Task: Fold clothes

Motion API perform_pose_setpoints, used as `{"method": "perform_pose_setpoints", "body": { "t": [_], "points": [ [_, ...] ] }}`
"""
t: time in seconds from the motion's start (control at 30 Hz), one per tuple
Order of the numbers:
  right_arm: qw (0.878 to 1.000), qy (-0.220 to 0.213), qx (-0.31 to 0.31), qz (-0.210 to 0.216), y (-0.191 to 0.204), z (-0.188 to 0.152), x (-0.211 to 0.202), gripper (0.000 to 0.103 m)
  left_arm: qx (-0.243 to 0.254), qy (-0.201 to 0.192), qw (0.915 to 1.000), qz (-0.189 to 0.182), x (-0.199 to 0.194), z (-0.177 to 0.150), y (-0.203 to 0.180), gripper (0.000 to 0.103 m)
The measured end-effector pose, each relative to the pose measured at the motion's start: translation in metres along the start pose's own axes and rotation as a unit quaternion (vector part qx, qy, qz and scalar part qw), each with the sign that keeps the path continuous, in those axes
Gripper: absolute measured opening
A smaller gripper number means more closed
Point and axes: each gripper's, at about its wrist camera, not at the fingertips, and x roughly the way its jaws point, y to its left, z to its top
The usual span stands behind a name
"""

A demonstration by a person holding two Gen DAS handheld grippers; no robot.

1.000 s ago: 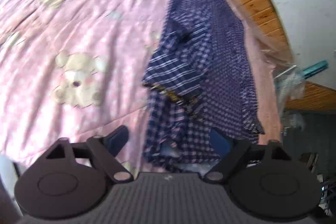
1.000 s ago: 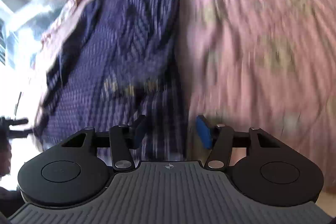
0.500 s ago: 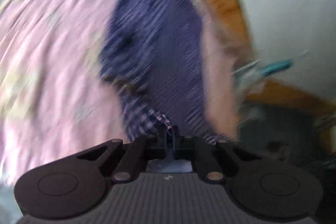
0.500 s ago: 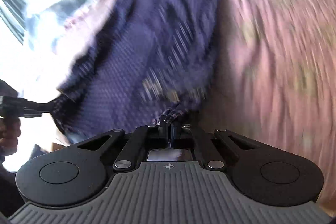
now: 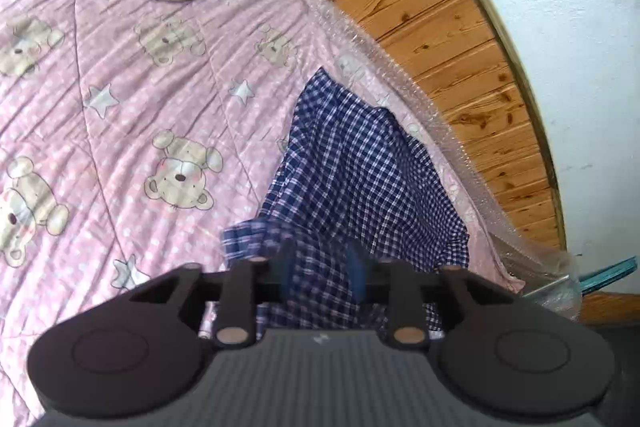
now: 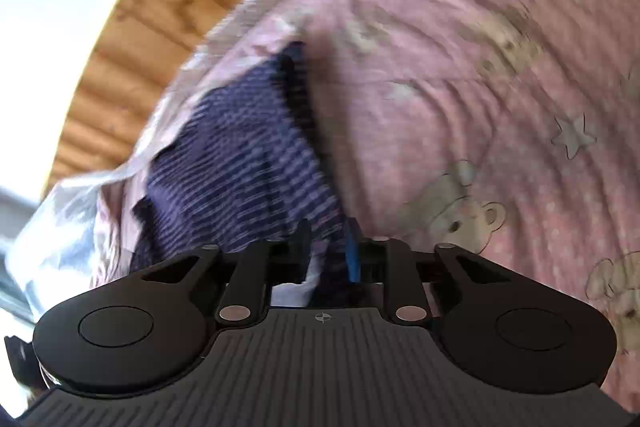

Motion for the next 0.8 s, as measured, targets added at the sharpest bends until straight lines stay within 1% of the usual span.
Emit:
{"method": "perform_pose_setpoints", "body": {
  "t": [0.03, 0.07, 0.1, 0.13, 0.17, 0.2, 0.23, 0.27, 0.3, 0.33, 0.37, 0.4, 0.47, 0.5, 0.53, 0.57, 0.6, 0.67, 0.7, 0.73, 0.8],
  "points": [
    [1.0, -0.009, -0.004, 0.008, -0.002, -0.003, -0.004, 0.025, 0.009, -0.01, 0.9999, 0.005, -0.009, -0.004, 0.0, 0.054],
    [1.0, -0.02, -0.009, 0.016, -0.004, -0.007, -0.01, 0.027, 0.018, -0.021, 0.9996, 0.012, -0.02, -0.009, 0.0, 0.067],
    [0.999, -0.03, -0.014, 0.024, -0.006, -0.011, -0.015, 0.032, 0.028, -0.03, 0.9988, 0.026, -0.032, -0.017, 0.0, 0.073],
    [0.998, -0.037, -0.035, 0.034, -0.004, -0.019, -0.027, 0.037, 0.038, -0.034, 0.9977, 0.045, -0.037, -0.024, -0.002, 0.075],
    [0.996, -0.037, -0.065, 0.038, -0.004, -0.025, -0.037, 0.045, 0.048, -0.034, 0.9963, 0.063, -0.041, -0.032, -0.004, 0.076],
    [0.993, -0.034, -0.106, 0.032, 0.0, -0.034, -0.044, 0.046, 0.057, -0.025, 0.9953, 0.075, -0.042, -0.037, -0.003, 0.077],
    [0.986, -0.022, -0.165, 0.018, 0.009, -0.045, -0.048, 0.046, 0.066, -0.011, 0.9946, 0.079, -0.042, -0.043, -0.004, 0.077],
    [0.973, -0.008, -0.232, 0.005, 0.02, -0.056, -0.049, 0.046, 0.075, 0.004, 0.9936, 0.084, -0.04, -0.048, -0.005, 0.077],
    [0.954, 0.005, -0.299, -0.008, 0.032, -0.068, -0.051, 0.046, 0.086, 0.017, 0.9922, 0.089, -0.031, -0.05, -0.007, 0.077],
    [0.923, 0.025, -0.383, -0.013, 0.046, -0.085, -0.049, 0.045, 0.098, 0.028, 0.9908, 0.089, -0.021, -0.052, -0.01, 0.077],
    [0.883, 0.045, -0.467, -0.017, 0.061, -0.101, -0.047, 0.039, 0.109, 0.038, 0.9892, 0.09, -0.011, -0.054, -0.014, 0.076],
    [0.844, 0.064, -0.533, -0.023, 0.073, -0.116, -0.043, 0.03, 0.12, 0.045, 0.9876, 0.092, -0.001, -0.054, -0.018, 0.076],
    [0.781, 0.097, -0.616, -0.034, 0.091, -0.132, -0.021, 0.025, 0.136, 0.053, 0.9845, 0.098, 0.017, -0.052, -0.027, 0.075],
    [0.747, 0.113, -0.654, -0.039, 0.1, -0.139, -0.01, 0.023, 0.143, 0.054, 0.9829, 0.102, 0.025, -0.05, -0.031, 0.073],
    [0.749, 0.11, -0.652, -0.042, 0.104, -0.129, 0.0, 0.021, 0.154, 0.05, 0.9809, 0.108, 0.028, -0.047, -0.036, 0.072],
    [0.754, 0.104, -0.647, -0.045, 0.108, -0.117, 0.011, 0.017, 0.165, 0.046, 0.9787, 0.113, 0.031, -0.045, -0.04, 0.071],
    [0.759, 0.099, -0.641, -0.048, 0.112, -0.106, 0.021, 0.017, 0.175, 0.042, 0.9764, 0.12, 0.034, -0.042, -0.044, 0.071],
    [0.846, 0.043, -0.529, -0.043, 0.109, -0.053, 0.022, 0.018, 0.191, 0.029, 0.9717, 0.135, 0.033, -0.036, -0.047, 0.069],
    [0.888, 0.014, -0.458, -0.05, 0.099, -0.028, 0.021, 0.026, 0.191, 0.025, 0.9715, 0.139, 0.032, -0.034, -0.046, 0.069],
    [0.897, 0.011, -0.438, -0.066, 0.092, -0.016, 0.023, 0.026, 0.185, 0.024, 0.9725, 0.139, 0.03, -0.032, -0.044, 0.069],
    [0.907, 0.009, -0.409, -0.101, 0.08, 0.005, 0.029, 0.026, 0.176, 0.027, 0.9748, 0.135, 0.029, -0.03, -0.039, 0.07]
  ]
}}
